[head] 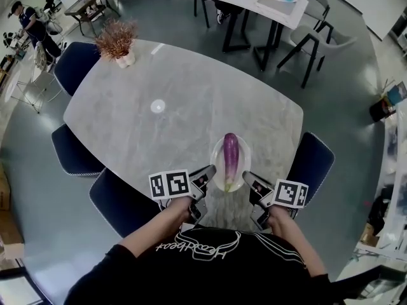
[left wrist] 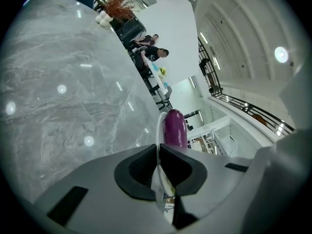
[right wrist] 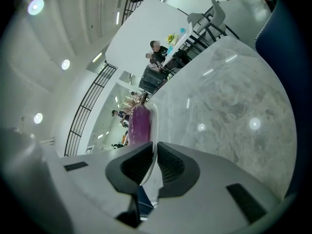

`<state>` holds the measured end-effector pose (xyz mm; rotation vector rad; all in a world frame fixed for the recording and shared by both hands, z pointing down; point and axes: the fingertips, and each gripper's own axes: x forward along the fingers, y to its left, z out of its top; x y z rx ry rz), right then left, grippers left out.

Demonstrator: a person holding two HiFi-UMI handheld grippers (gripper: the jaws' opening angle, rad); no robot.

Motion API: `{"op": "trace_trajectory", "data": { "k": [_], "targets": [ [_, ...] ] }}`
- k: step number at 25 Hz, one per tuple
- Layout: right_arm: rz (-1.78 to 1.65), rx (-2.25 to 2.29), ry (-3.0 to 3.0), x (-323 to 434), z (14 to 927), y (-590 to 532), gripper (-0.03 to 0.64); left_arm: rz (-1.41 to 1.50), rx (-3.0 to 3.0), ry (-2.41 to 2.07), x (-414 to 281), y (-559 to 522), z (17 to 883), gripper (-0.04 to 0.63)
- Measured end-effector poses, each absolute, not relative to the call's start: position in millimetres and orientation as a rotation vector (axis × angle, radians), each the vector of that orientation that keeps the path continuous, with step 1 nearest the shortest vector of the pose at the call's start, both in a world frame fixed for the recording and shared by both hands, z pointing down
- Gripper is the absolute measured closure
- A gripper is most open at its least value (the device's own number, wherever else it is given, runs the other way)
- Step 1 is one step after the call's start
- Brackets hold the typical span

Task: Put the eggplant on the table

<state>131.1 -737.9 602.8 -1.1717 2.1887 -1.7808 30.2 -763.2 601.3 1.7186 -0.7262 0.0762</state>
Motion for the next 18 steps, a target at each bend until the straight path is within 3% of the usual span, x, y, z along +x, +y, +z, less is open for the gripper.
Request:
{"op": "trace_trajectory", "data": {
  "k": [18],
  "targets": [
    [-1.952, -1.237, 2.084, 124.3, 667.8, -763.9, 0.595, 0.215, 1.640, -0.733, 24.0, -789.3, 669.7, 0.572]
  ]
}}
